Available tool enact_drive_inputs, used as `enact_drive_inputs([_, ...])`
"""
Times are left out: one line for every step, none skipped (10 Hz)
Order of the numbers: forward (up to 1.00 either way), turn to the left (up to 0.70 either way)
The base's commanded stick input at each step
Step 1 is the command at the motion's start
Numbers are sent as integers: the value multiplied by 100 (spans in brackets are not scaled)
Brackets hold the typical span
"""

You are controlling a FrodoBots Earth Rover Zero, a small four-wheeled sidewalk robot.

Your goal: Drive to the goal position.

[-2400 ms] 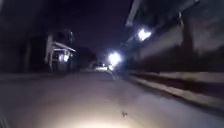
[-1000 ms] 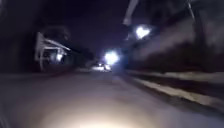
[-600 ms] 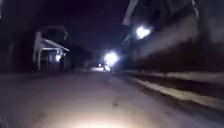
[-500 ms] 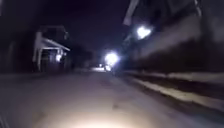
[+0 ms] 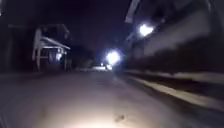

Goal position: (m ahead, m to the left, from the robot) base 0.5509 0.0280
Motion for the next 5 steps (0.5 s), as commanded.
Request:
enact_drive_inputs([70,0])
enact_drive_inputs([70,0])
enact_drive_inputs([70,0])
enact_drive_inputs([70,0])
enact_drive_inputs([70,0])
